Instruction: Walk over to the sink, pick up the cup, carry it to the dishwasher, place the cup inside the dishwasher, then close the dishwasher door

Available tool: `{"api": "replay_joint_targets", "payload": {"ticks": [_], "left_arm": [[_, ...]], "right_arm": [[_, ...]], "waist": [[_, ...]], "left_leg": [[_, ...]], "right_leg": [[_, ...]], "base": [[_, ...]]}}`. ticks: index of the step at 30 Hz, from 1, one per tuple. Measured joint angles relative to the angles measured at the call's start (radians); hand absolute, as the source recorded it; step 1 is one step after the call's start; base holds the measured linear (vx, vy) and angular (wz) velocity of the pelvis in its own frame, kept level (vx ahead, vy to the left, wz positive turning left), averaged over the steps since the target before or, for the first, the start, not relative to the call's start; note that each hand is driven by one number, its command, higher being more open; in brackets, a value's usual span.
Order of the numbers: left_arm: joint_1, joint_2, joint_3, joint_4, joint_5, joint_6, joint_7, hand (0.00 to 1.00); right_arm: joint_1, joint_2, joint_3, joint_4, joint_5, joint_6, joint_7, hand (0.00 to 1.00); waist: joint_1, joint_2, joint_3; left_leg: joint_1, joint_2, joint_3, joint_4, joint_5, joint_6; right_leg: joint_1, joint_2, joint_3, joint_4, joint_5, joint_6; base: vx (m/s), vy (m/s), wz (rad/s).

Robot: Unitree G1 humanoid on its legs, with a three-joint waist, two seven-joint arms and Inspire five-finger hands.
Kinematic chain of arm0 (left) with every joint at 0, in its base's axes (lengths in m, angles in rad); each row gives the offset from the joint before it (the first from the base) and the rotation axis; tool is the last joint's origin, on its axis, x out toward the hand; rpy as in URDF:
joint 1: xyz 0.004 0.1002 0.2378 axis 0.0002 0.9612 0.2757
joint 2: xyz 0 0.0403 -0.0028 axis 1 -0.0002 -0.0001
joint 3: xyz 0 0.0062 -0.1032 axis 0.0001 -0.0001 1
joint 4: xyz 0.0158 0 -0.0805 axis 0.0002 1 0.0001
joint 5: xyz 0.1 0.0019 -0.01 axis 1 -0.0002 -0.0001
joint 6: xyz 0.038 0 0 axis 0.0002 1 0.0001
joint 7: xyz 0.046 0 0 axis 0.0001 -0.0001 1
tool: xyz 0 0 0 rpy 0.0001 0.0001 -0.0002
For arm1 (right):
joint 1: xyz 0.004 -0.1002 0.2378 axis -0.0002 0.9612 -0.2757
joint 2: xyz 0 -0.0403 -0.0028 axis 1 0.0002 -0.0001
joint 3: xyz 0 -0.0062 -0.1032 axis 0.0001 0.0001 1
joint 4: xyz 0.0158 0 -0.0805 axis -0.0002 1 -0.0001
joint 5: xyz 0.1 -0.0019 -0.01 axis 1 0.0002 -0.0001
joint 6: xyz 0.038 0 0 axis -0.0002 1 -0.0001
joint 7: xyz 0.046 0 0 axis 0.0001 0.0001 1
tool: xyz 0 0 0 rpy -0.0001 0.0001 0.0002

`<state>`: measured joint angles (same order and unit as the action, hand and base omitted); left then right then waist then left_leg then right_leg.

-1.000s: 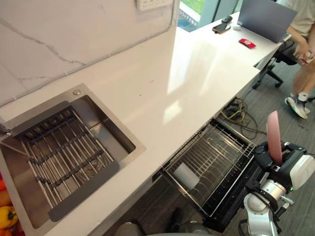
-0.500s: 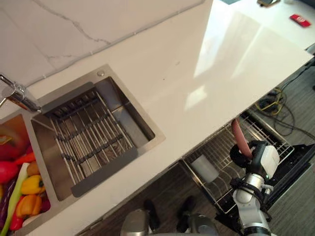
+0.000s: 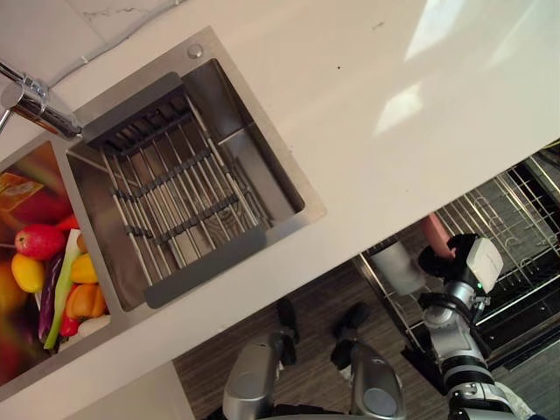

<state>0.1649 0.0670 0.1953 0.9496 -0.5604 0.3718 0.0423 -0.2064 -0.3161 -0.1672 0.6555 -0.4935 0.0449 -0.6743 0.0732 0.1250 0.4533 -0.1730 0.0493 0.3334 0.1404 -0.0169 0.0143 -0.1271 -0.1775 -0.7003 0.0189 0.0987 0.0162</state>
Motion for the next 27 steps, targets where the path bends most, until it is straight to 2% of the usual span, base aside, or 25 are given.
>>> {"api": "replay_joint_targets", "payload": {"ticks": [5,10,15,17,18,20,23,24,27], "left_arm": [[-0.007,0.005,0.000,0.014,-0.023,0.000,0.001,1.00],[-0.024,0.013,0.005,0.036,-0.045,-0.004,0.003,1.00],[-0.054,0.023,0.042,0.035,-0.047,-0.027,0.006,1.00],[-0.063,0.035,0.047,0.034,-0.046,-0.039,0.008,1.00],[-0.065,0.035,0.054,0.032,-0.046,-0.041,0.008,1.00],[-0.067,0.036,0.094,0.027,-0.029,-0.052,0.005,1.00],[-0.064,0.039,0.140,0.039,0.004,-0.056,0.008,1.00],[-0.059,0.041,0.166,0.041,0.014,-0.056,0.012,1.00],[-0.044,0.043,0.200,0.049,0.043,-0.059,0.018,1.00]], "right_arm": [[0.014,0.002,-0.004,0.048,0.011,0.070,-0.031,1.00],[0.053,0.010,-0.029,0.048,0.079,0.078,-0.033,1.00],[0.107,0.012,-0.065,-0.004,0.147,-0.014,0.004,1.00],[0.143,0.021,-0.075,-0.077,0.228,-0.097,0.076,1.00],[0.153,0.026,-0.084,-0.108,0.243,-0.113,0.098,1.00],[0.215,0.050,-0.114,-0.272,0.313,-0.177,0.175,1.00],[0.253,0.064,-0.157,-0.470,0.395,-0.236,0.256,1.00],[0.257,0.074,-0.192,-0.556,0.445,-0.262,0.289,1.00],[0.252,0.082,-0.323,-0.659,0.554,-0.333,0.298,1.00]], "waist": [[0.000,-0.003,0.002],[-0.006,-0.004,0.003],[-0.024,-0.014,0.001],[-0.039,-0.030,-0.007],[-0.041,-0.035,-0.010],[-0.050,-0.060,-0.034],[-0.057,-0.088,-0.058],[-0.069,-0.100,-0.070],[-0.075,-0.125,-0.103]], "left_leg": [[-0.001,-0.004,-0.005,-0.004,-0.008,-0.013],[0.014,-0.001,0.024,-0.006,-0.011,-0.017],[0.047,0.004,0.031,-0.006,-0.013,-0.020],[0.072,0.007,0.033,-0.006,-0.019,-0.026],[0.078,0.009,0.036,-0.006,-0.022,-0.027],[0.089,0.016,0.051,-0.003,-0.029,-0.026],[0.111,0.028,0.087,-0.005,-0.045,-0.016],[0.118,0.031,0.097,-0.007,-0.046,-0.016],[0.155,0.037,0.129,-0.015,-0.049,-0.020]], "right_leg": [[-0.006,0.000,0.031,0.005,-0.002,-0.003],[-0.015,0.003,0.067,0.013,0.000,-0.001],[0.001,0.010,0.096,0.015,0.002,-0.007],[0.022,0.015,0.106,0.011,0.001,-0.007],[0.026,0.018,0.110,0.010,0.001,-0.007],[0.036,0.028,0.123,-0.004,0.002,-0.006],[0.040,0.042,0.156,-0.011,0.001,-0.005],[0.045,0.048,0.165,-0.021,0.005,-0.006],[0.069,0.065,0.193,-0.049,0.017,-0.013]], "base": [[-0.03,0.072,0.03],[0.04,0.051,-0.18],[0.06,0.031,-0.19],[0.03,0.022,-0.17],[0.01,0.026,-0.18],[0.00,0.023,-0.21],[0.00,0.016,-0.38],[0.01,0.015,-0.31],[0.04,0.019,-0.29]]}}
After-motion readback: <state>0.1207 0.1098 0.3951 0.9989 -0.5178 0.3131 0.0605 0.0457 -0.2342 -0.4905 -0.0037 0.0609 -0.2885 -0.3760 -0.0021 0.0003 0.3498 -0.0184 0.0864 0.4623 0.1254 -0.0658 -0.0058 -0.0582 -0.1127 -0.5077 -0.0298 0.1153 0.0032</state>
